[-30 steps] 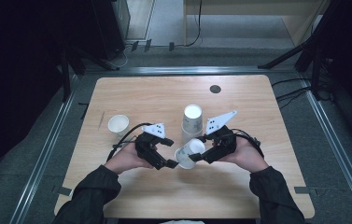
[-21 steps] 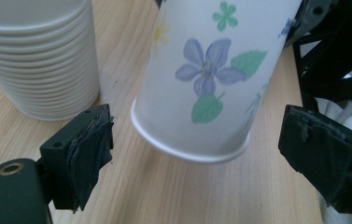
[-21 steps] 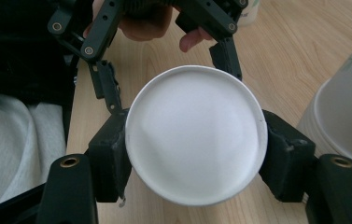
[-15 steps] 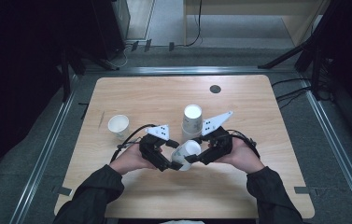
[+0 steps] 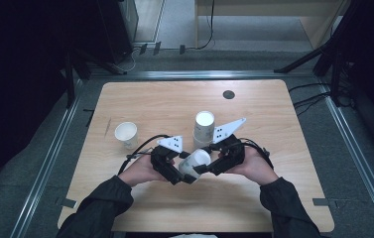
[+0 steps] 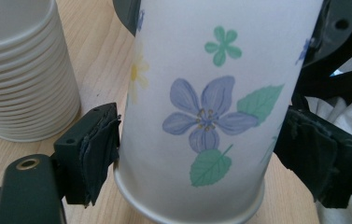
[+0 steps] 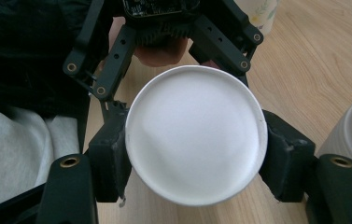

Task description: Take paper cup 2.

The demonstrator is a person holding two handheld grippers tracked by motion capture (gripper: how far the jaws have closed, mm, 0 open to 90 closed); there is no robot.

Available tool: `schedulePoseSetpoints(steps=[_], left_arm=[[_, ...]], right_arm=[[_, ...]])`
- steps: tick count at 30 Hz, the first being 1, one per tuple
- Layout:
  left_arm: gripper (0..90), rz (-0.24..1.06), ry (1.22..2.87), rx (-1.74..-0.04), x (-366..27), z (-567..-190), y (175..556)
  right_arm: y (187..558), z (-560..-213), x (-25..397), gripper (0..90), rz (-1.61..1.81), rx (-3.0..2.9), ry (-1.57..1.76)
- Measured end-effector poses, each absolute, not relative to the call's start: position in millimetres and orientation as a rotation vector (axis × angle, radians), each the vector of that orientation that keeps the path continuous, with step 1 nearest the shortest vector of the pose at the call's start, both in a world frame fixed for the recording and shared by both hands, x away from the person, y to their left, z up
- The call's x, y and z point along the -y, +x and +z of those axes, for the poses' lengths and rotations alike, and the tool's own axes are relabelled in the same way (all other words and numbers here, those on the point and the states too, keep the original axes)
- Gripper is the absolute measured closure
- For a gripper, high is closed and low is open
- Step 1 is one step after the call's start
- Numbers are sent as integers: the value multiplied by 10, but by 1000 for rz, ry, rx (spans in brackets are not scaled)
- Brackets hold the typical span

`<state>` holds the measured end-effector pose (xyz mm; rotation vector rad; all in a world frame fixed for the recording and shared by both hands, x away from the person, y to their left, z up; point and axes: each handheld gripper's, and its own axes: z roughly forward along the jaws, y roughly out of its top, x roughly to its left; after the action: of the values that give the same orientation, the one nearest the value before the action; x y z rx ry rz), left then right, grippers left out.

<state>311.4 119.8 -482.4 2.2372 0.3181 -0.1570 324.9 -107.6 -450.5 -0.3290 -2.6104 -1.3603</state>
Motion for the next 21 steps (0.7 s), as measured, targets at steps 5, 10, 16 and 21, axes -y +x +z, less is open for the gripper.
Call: schedulePoseSetpoints(steps=[5, 10, 16, 21], left_arm=[[238, -145, 2237, -302, -1212, -4818, 3113], [289, -153, 2240, -285, -1220, -4815, 3118], [305, -159, 2235, -297, -1245, -4799, 3125], [304, -155, 2228, -329, -1337, -4756, 3158]], right_arm=[[3252, -4505, 1081, 355, -1362, 2589, -339], [3258, -4512, 1079, 356, -1359, 2592, -346], [3266, -4523, 1078, 322, -1361, 2584, -349], [3260, -4516, 1107, 240, -1372, 2621, -355]])
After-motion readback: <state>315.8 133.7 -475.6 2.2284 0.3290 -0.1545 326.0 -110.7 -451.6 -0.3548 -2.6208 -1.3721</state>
